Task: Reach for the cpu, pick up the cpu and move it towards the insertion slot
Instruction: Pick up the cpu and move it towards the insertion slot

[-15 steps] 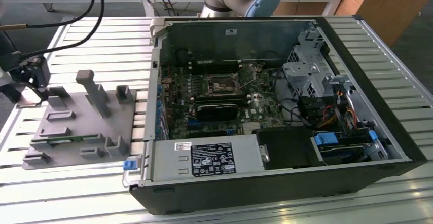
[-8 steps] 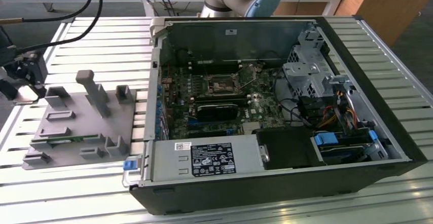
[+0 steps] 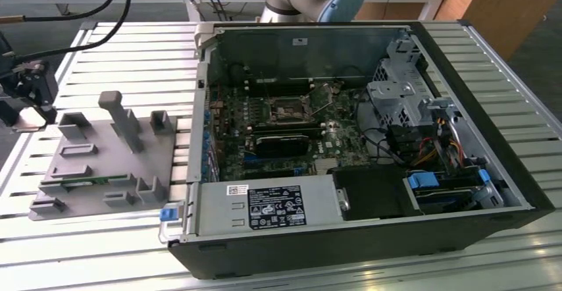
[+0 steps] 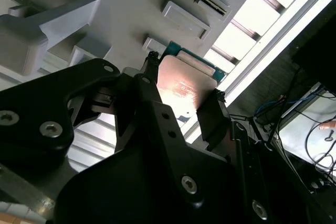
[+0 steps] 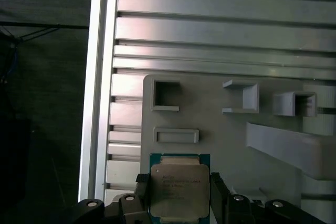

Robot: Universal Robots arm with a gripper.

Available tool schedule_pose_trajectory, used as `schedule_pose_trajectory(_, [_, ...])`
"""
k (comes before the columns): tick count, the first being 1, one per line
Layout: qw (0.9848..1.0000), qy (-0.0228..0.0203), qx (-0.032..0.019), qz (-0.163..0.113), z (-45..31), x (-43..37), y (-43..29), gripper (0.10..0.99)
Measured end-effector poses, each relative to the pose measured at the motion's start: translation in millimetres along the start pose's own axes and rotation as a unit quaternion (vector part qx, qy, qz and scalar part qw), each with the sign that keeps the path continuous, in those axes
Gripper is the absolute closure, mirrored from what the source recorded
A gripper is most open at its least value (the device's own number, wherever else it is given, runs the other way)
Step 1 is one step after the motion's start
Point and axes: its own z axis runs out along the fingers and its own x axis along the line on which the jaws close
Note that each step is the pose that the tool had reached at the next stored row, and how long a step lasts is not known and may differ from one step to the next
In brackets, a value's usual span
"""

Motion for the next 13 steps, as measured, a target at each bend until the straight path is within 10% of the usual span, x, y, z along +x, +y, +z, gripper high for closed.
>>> schedule_pose_trajectory(13, [1.0, 0.0001, 0.0008, 0.0, -13.4, 0.0, 0.6, 0.541])
